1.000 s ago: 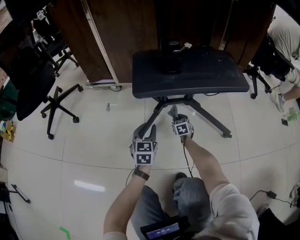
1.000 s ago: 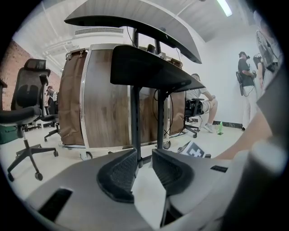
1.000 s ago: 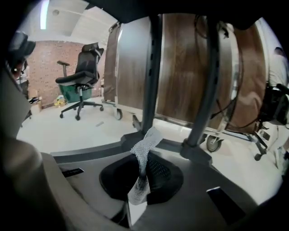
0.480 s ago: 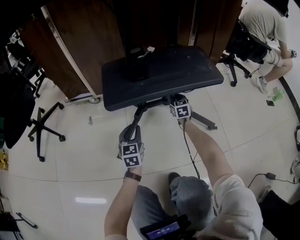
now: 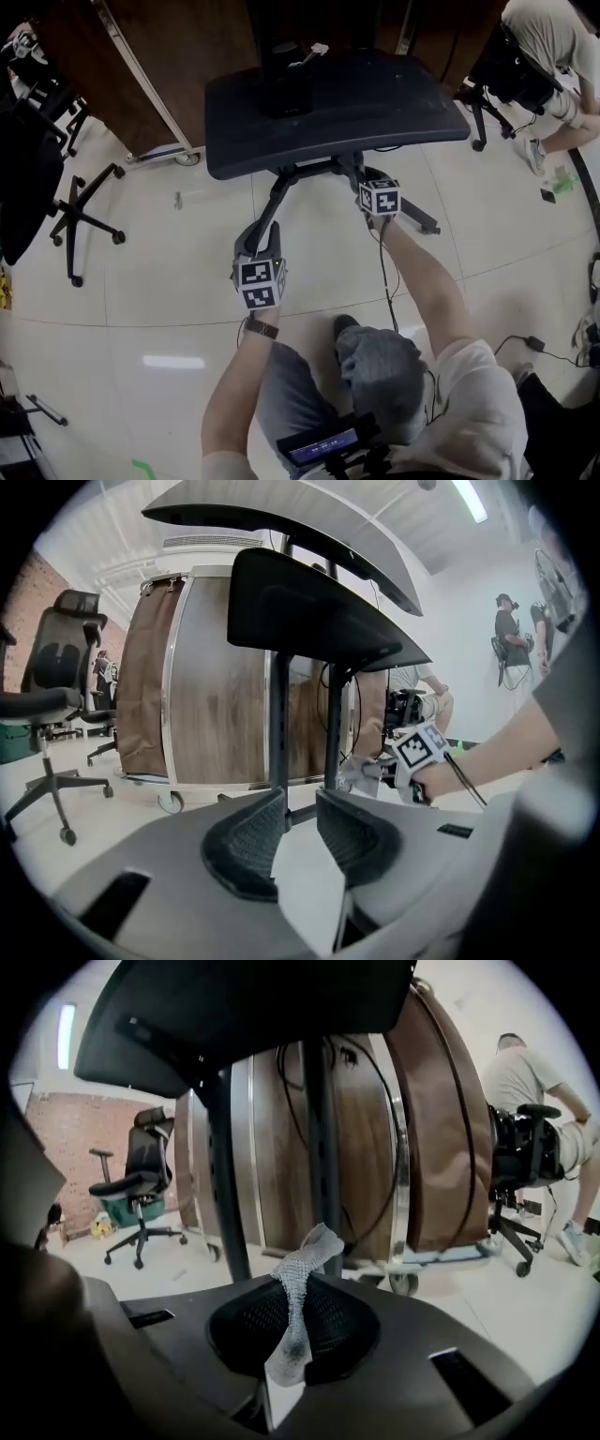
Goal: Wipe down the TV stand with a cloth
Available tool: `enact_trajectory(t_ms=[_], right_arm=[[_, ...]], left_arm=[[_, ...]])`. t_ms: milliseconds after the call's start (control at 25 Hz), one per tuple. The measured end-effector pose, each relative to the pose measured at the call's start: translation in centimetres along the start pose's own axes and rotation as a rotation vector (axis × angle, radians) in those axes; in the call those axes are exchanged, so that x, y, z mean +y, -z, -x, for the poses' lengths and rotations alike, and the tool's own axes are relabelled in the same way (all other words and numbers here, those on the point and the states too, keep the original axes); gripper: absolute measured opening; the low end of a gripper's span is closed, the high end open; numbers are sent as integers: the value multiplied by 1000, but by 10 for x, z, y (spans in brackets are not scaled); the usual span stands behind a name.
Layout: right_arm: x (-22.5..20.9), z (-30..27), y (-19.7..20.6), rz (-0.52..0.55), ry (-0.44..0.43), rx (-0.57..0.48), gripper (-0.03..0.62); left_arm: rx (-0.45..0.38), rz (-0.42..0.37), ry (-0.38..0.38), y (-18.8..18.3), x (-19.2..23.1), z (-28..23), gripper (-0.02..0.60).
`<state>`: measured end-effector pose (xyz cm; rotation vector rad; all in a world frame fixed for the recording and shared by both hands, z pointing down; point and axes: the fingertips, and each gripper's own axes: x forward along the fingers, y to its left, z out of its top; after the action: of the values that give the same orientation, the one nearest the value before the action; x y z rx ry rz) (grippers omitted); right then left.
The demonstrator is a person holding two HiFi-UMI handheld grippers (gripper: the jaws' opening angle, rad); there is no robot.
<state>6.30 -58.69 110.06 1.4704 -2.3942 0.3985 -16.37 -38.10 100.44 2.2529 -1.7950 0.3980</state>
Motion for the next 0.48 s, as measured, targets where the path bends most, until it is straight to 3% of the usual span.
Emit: enact_trajectory(t_ms=[120,200,280,400,480], right_arm=[[0,-7,-84,34,-7,-130,25],[-4,-21,-76,72,4,-64,25],[-8,-34,-24,101,7,75,25],[-1,-30,97,71,-36,283,25],[3,-21,157,58,-39,360,25]], left_arm=[[-15,33,-35,-1,12,4,130],[-13,37,-44,3,13,6,130],[-14,35,-48,7,14,8,130],[-29,55,-71,18,23,15,130],[-27,52,-76,29,30,15,130]])
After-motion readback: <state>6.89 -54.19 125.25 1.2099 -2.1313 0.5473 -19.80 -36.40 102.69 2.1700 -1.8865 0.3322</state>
